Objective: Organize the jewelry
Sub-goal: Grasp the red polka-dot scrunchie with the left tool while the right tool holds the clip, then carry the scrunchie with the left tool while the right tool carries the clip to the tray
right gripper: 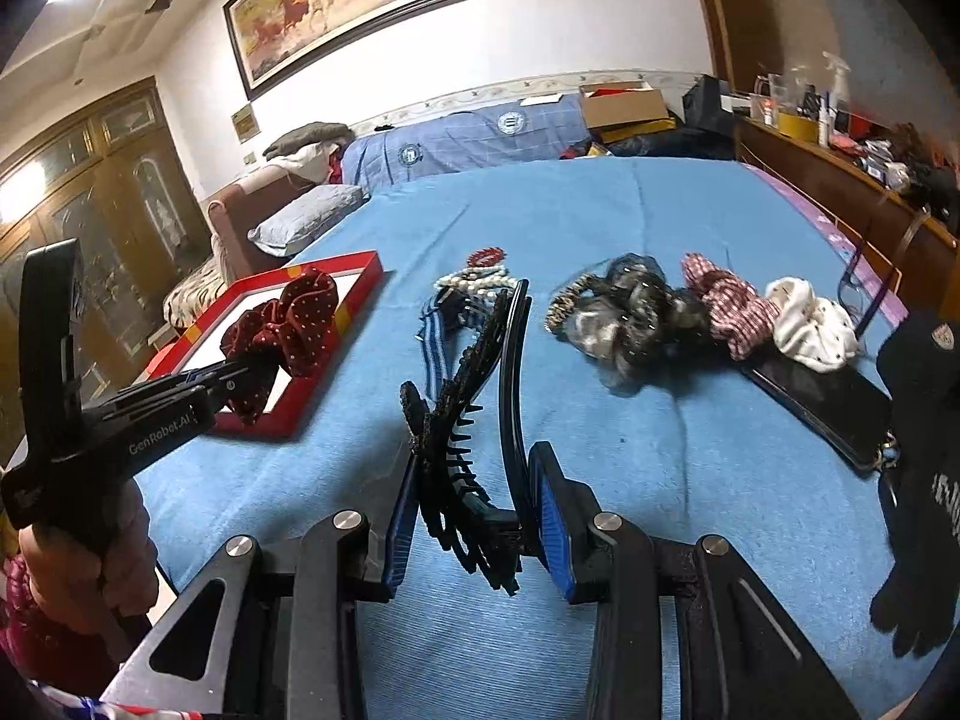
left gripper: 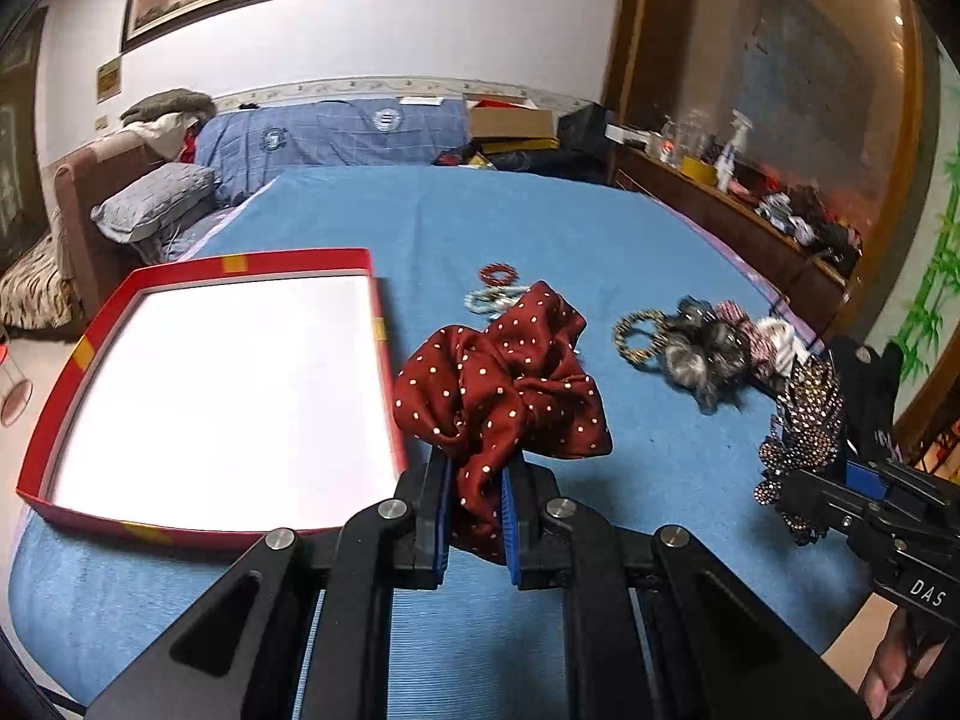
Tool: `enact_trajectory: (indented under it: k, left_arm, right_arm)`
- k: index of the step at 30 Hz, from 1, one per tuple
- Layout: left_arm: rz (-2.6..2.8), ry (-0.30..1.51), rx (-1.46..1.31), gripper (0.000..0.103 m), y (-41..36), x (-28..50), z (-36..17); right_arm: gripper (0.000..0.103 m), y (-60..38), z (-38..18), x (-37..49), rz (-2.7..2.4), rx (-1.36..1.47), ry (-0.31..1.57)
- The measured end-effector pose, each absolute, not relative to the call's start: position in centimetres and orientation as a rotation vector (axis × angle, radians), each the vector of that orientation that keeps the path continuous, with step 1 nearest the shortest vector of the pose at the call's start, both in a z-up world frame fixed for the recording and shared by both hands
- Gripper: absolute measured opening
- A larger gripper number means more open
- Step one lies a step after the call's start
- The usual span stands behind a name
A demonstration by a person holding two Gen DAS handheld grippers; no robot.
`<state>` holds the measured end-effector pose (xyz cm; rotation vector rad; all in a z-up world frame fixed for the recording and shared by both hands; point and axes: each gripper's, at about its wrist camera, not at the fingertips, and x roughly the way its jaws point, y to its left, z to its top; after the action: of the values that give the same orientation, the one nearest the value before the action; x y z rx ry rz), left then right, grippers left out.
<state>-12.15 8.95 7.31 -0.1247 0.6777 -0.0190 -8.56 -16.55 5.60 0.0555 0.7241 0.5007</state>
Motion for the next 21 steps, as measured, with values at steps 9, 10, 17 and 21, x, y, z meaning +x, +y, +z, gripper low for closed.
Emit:
enact_trajectory:
  k: [9,10,17,21]
  left_arm:
    - [0.048,0.653,-0.17,0.013,13.4,-12.8,7.7]
    - [0.06,0.65,-0.172,0.013,13.8,-12.9,7.7]
    - [0.104,0.641,-0.193,0.013,16.6,-12.7,8.0]
    - [0.132,0.638,-0.195,0.013,18.6,-12.4,8.5]
  right_arm:
    - [0.04,-13.1,7.0,-7.4,0.576,0.032,0.736]
    - [0.04,-12.7,7.0,-7.2,0.587,0.031,0.741]
    - [0.04,-8.2,7.9,-5.9,0.662,-0.015,0.751]
    - [0.04,-5.9,8.6,-5.1,0.706,-0.031,0.756]
